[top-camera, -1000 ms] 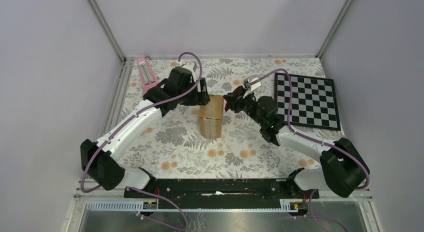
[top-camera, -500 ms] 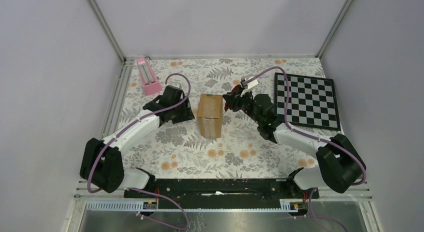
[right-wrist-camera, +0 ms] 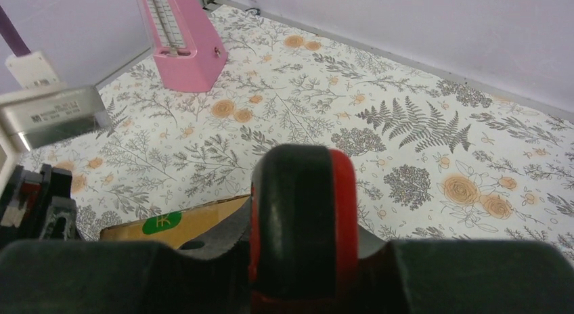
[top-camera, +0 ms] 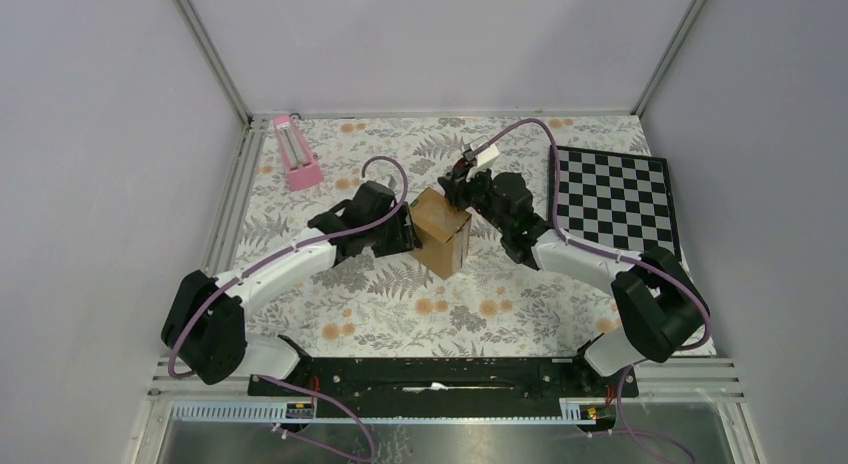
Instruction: Unpack the express box
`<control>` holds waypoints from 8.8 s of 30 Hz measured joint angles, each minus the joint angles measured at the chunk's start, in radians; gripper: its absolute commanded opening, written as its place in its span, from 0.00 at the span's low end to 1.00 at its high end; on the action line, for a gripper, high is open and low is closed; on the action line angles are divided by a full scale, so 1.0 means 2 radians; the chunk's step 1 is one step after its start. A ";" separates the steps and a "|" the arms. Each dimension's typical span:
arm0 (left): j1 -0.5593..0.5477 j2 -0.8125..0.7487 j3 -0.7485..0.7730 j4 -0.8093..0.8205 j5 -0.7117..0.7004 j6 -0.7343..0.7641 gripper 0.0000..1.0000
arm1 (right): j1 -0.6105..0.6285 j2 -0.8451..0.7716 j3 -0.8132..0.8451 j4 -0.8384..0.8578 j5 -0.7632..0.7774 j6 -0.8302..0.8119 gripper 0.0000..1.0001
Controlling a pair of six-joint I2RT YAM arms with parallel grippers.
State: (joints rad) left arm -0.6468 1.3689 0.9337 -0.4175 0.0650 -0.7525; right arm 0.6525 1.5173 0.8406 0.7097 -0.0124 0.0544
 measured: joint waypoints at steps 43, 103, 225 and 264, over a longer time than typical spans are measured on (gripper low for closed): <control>-0.008 0.063 0.214 -0.108 -0.090 0.167 0.68 | 0.089 -0.323 -0.187 -0.024 0.053 -0.005 0.00; -0.007 0.068 0.191 -0.065 -0.095 0.182 0.63 | 0.089 -0.229 -0.227 0.179 0.078 -0.078 0.00; 0.036 0.130 0.305 -0.103 -0.008 0.190 0.86 | 0.041 -0.301 -0.042 -0.344 0.151 0.098 0.00; 0.092 0.060 0.196 -0.022 0.076 0.160 0.97 | -0.197 0.054 0.114 -0.497 -0.038 0.148 0.69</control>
State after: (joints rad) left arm -0.4637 1.4899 1.3262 -0.4622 0.2176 -0.4320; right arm 0.2581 1.6260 1.0691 -0.2852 -0.0887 0.3504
